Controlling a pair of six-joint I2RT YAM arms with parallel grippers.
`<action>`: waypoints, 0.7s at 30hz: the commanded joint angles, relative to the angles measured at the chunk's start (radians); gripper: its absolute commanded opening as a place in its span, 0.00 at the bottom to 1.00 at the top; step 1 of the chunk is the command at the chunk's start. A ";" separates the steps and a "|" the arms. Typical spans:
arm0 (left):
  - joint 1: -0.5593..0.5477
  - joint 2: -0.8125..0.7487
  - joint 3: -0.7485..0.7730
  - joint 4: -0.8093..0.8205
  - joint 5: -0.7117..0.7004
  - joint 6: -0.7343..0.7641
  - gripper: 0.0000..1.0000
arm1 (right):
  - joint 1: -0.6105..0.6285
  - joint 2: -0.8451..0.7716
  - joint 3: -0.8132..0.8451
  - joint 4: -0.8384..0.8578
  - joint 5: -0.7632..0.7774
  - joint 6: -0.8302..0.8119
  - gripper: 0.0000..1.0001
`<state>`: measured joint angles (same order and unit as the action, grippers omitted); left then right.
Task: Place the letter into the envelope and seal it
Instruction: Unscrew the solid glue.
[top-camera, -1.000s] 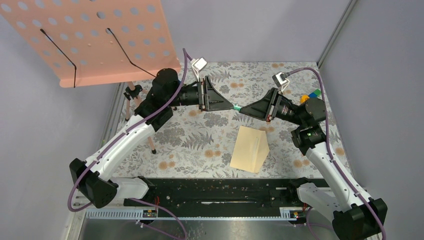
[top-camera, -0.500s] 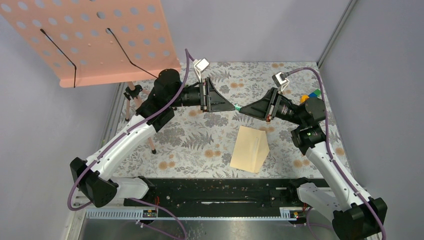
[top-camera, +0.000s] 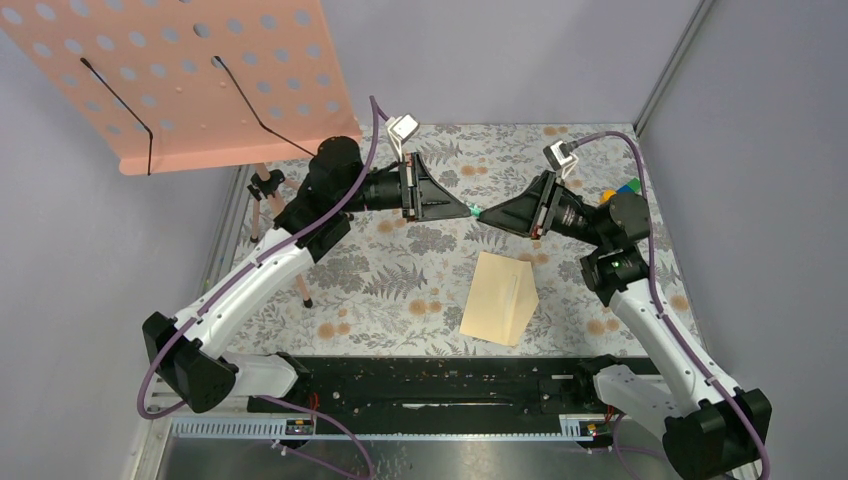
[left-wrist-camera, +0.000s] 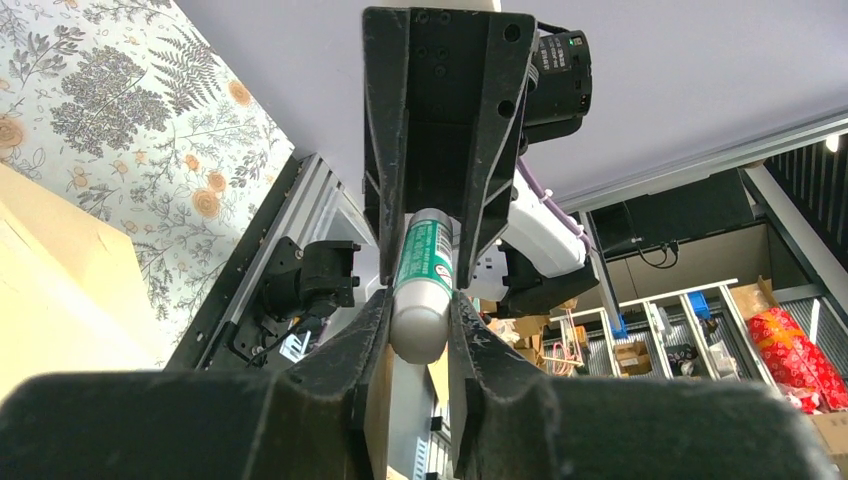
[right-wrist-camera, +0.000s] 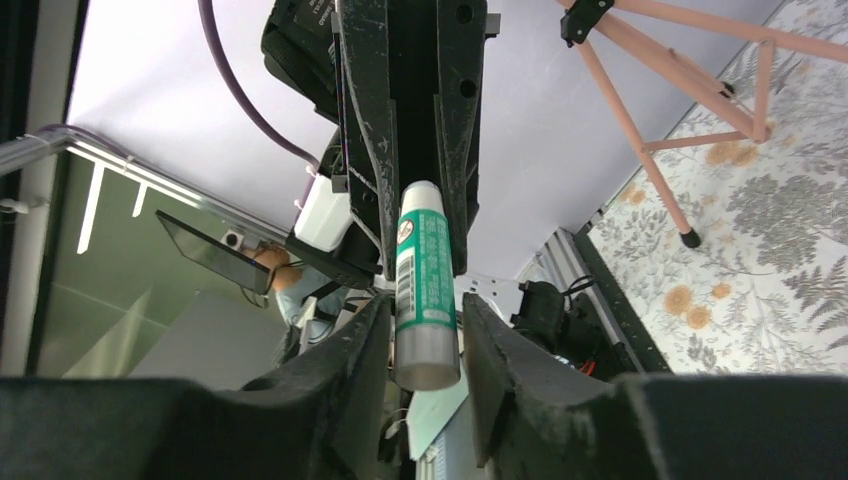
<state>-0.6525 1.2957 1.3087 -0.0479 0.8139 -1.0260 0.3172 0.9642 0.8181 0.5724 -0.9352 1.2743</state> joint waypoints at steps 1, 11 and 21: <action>-0.007 -0.004 0.007 0.079 -0.020 -0.002 0.00 | 0.003 0.027 0.053 0.095 -0.017 0.033 0.43; -0.007 -0.007 0.005 0.082 -0.034 -0.006 0.00 | 0.021 0.047 0.050 0.147 0.000 0.060 0.41; -0.006 -0.004 0.002 0.087 -0.042 -0.010 0.00 | 0.056 0.073 0.016 0.263 0.037 0.129 0.20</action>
<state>-0.6579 1.2961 1.3083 -0.0181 0.7971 -1.0328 0.3595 1.0275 0.8307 0.6846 -0.9241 1.3502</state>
